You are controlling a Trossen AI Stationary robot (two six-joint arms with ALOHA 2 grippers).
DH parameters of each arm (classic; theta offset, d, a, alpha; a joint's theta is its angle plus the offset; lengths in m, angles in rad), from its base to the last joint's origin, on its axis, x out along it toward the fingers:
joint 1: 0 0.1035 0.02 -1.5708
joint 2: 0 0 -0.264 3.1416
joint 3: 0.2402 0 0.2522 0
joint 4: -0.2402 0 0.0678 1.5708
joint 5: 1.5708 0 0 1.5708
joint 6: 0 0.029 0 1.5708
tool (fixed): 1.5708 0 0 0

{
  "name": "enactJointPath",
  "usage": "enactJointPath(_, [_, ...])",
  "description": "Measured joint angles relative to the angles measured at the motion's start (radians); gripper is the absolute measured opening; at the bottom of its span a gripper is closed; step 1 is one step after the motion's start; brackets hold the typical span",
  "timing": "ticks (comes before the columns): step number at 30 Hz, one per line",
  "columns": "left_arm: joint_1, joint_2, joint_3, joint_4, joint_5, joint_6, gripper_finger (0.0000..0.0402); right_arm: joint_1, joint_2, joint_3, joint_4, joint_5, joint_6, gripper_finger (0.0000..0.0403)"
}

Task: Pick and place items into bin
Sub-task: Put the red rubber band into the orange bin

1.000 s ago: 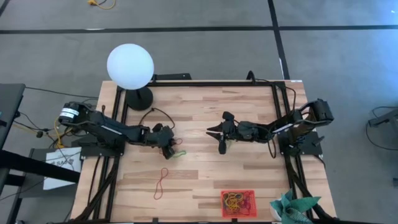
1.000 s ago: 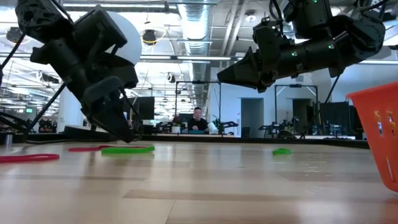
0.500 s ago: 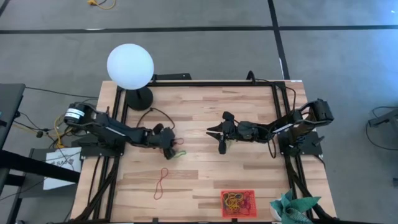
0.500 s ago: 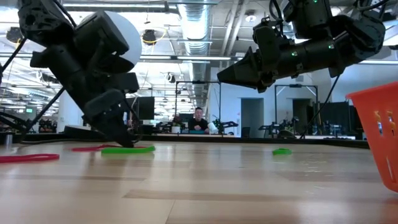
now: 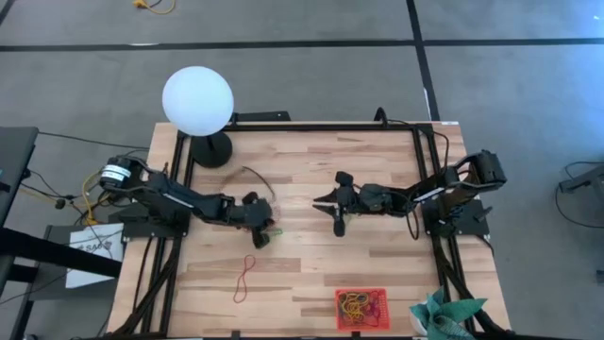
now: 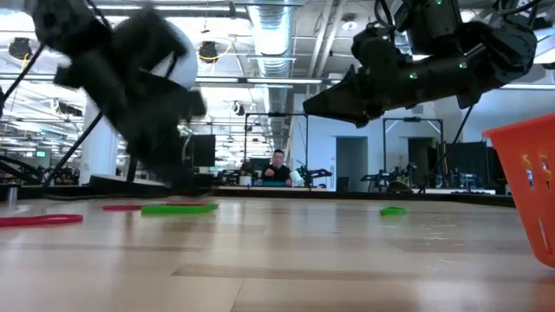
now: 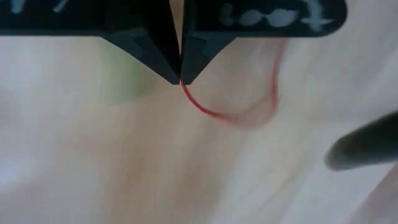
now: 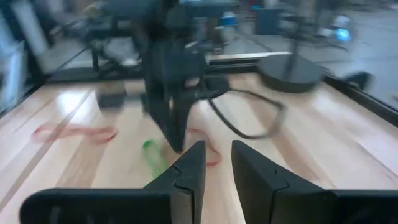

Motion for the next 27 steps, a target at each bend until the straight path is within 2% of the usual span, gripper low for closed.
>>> enactJointPath(2, [-0.009, -0.022, 0.050, 0.028, 0.036, 0.059, 0.0001, 0.009, 0.000, 0.000, -0.008, -0.058, -0.071, 0.0071])
enactJointPath(7, [-0.025, -0.021, 0.162, -0.013, 0.046, 0.158, 0.0000, 0.057, 0.000, 0.031, -0.031, -0.066, -0.155, 0.0073])
enactJointPath(12, [-0.024, -0.023, 0.242, -0.106, 0.019, 0.200, 0.0000, 0.109, 0.000, 0.153, -0.261, -0.045, -0.198, 0.0093])
enactJointPath(17, [-0.026, -0.024, 0.260, -0.123, 0.019, 0.208, 0.0000, 0.133, 0.000, 0.244, -0.446, 0.053, -0.210, 0.0125])
enactJointPath(22, [-0.026, -0.024, 0.260, -0.120, 0.021, 0.213, 0.0000, 0.133, 0.004, 0.251, -0.457, 0.050, -0.210, 0.0157])
enactJointPath(27, [-0.026, -0.024, 0.260, -0.102, 0.020, 0.236, 0.0000, 0.123, 0.115, 0.279, -0.405, 0.048, -0.254, 0.0186])
